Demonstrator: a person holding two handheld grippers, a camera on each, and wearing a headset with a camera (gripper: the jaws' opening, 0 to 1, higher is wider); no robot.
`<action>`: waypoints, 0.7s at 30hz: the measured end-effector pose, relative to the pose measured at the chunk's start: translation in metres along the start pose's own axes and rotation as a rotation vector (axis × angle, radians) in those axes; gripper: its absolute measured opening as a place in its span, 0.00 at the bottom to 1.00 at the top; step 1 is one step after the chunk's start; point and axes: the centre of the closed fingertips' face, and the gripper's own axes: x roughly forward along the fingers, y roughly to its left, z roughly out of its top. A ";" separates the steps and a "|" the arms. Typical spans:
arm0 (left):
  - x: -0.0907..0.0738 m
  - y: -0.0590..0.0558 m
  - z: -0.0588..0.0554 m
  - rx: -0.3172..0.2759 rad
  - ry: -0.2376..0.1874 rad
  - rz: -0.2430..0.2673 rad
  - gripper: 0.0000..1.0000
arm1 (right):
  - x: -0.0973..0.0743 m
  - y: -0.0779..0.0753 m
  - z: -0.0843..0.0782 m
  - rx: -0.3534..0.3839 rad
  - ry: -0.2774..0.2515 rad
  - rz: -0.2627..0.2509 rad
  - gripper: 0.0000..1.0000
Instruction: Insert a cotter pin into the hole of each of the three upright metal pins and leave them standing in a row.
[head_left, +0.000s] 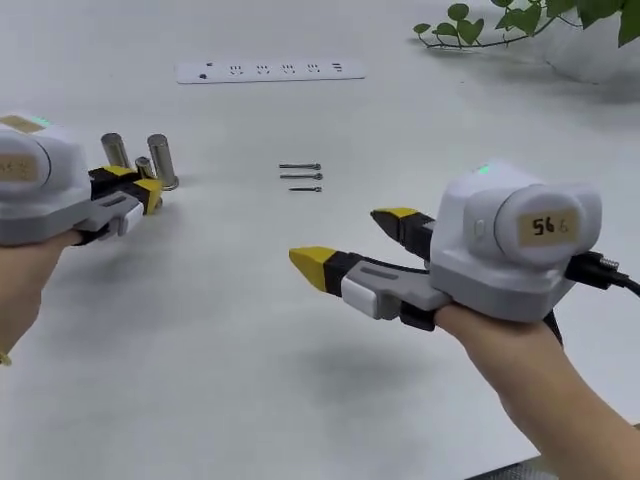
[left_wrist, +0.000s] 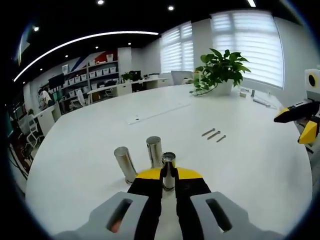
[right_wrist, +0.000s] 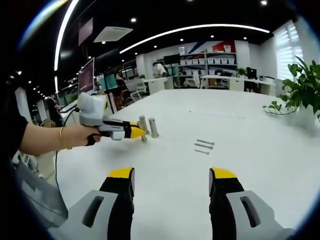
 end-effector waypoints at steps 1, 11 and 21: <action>0.000 -0.002 0.000 0.001 0.002 -0.002 0.05 | 0.000 0.000 0.000 -0.001 -0.001 0.000 0.57; -0.008 -0.038 -0.004 0.001 0.014 -0.037 0.05 | -0.004 0.001 0.001 -0.008 -0.002 0.005 0.57; -0.011 -0.060 -0.016 -0.009 0.036 -0.062 0.05 | -0.007 0.000 -0.002 -0.005 0.010 0.006 0.55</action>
